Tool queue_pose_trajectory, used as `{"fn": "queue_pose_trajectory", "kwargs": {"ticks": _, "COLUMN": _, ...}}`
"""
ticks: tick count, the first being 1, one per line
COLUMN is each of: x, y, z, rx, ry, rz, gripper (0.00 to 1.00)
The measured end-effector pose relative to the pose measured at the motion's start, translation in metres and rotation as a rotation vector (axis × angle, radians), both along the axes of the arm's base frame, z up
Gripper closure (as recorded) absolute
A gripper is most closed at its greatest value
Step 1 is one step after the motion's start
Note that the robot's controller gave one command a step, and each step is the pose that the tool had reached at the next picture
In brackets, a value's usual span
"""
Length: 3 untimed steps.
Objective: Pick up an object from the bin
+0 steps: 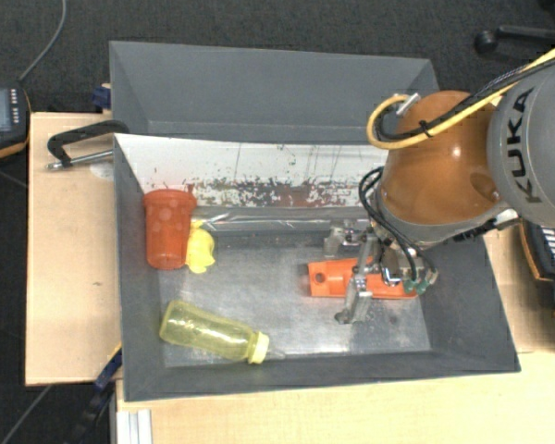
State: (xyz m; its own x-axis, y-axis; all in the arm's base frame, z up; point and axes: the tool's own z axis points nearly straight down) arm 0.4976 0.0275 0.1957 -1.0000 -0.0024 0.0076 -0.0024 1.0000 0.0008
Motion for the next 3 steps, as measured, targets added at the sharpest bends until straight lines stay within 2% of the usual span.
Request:
{"fn": "queue_pose_trajectory", "kwargs": {"ticks": 1, "x": 0.001, "y": 0.000, "z": 0.004, "rx": 0.001, "ry": -0.007, "rz": -0.001, "gripper": 0.00}}
{"fn": "queue_pose_trajectory", "kwargs": {"ticks": 2, "x": 0.036, "y": -0.049, "z": -0.066, "rx": 0.001, "ry": -0.010, "rz": -0.066, "gripper": 0.00}}
{"fn": "queue_pose_trajectory", "kwargs": {"ticks": 3, "x": 0.066, "y": -0.099, "z": -0.128, "rx": -0.001, "ry": -0.010, "rz": -0.039, "gripper": 0.00}}
